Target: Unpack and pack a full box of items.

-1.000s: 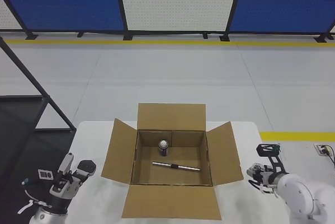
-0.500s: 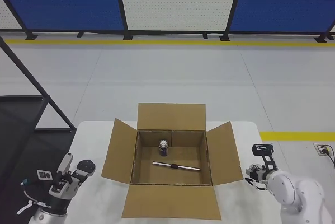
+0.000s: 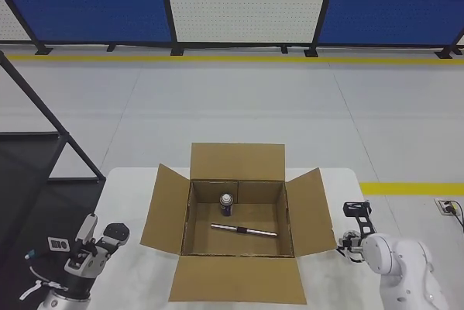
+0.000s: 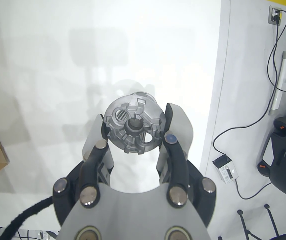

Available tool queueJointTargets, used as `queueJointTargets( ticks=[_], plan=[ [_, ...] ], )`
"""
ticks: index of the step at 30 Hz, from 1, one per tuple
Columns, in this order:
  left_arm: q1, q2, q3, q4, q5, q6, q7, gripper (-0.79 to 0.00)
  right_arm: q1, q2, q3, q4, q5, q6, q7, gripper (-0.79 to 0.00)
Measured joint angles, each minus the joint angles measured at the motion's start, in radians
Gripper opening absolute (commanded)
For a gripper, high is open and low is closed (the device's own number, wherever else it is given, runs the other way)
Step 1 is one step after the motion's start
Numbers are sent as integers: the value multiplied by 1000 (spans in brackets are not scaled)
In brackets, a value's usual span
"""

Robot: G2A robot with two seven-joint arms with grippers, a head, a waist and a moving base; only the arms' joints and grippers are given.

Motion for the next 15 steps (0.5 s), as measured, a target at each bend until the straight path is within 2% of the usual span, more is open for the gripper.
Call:
queueJointTargets(
  ticks=[7, 10, 12, 13, 14, 15],
  plan=[
    [4, -1, -4, -3, -3, 0, 0, 0, 13, 3, -3, 29, 4, 10, -6, -526],
    [4, -1, -5, -3, 0, 1, 1, 0, 17, 5, -3, 33, 8, 12, -7, -434],
    [4, -1, -3, -4, 2, 2, 2, 0, 18, 6, -1, 32, 11, 13, -7, -403],
    [4, -1, -3, -4, 2, 2, 2, 0, 18, 7, -1, 31, 12, 13, -7, -342],
    [4, -1, -2, -5, 3, 2, 1, 0, 18, 7, 0, 30, 13, 13, -6, -212],
    [4, -1, -2, -5, 3, 3, 1, 0, 18, 8, 1, 29, 16, 13, -5, -157]
  ],
)
